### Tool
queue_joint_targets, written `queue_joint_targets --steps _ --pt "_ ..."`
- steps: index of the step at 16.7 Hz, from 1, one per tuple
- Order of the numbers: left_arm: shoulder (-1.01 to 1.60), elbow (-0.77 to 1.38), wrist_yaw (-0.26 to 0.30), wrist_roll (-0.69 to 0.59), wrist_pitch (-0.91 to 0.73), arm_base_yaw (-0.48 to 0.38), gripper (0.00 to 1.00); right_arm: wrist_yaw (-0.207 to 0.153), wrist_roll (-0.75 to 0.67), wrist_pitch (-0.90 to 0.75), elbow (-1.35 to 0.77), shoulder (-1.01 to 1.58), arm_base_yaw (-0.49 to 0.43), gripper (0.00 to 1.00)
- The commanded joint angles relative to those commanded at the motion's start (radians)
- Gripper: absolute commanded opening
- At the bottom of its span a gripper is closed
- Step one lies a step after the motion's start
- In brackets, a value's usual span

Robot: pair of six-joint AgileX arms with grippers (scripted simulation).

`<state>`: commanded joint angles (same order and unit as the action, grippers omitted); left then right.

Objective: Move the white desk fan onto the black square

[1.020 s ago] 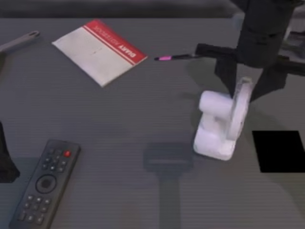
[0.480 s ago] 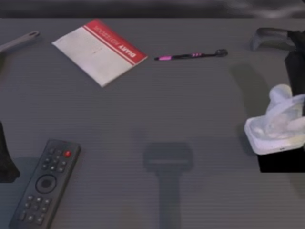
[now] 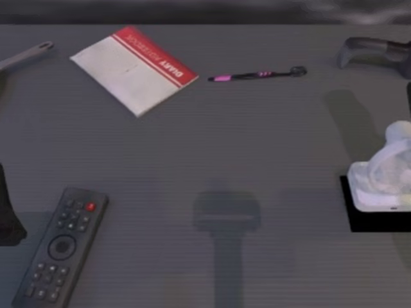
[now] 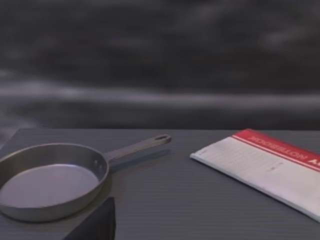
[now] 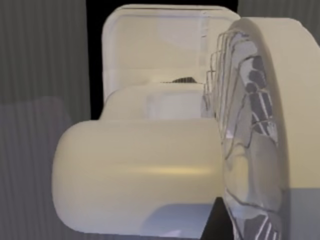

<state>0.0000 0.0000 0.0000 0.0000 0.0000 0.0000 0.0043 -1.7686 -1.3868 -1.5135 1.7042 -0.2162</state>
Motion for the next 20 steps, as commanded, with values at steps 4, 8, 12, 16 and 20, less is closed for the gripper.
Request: queue_joint_targets --steps 4,8,12,16,20 --pt "0.000 0.000 0.000 0.000 0.000 0.000 1.00 -0.001 0.000 0.041 0.033 0.004 -0.002 0.00" --pt "0.000 0.000 0.000 0.000 0.000 0.000 1.00 0.000 -0.001 0.133 0.118 0.014 0.000 0.00" --pt "0.000 0.000 0.000 0.000 0.000 0.000 1.00 0.000 -0.001 0.136 0.121 0.015 0.000 0.00" --pt "0.000 0.000 0.000 0.000 0.000 0.000 1.00 0.000 -0.001 0.136 0.121 0.015 0.000 0.30" --pt "0.000 0.000 0.000 0.000 0.000 0.000 1.00 0.000 -0.001 0.136 0.121 0.015 0.000 0.60"
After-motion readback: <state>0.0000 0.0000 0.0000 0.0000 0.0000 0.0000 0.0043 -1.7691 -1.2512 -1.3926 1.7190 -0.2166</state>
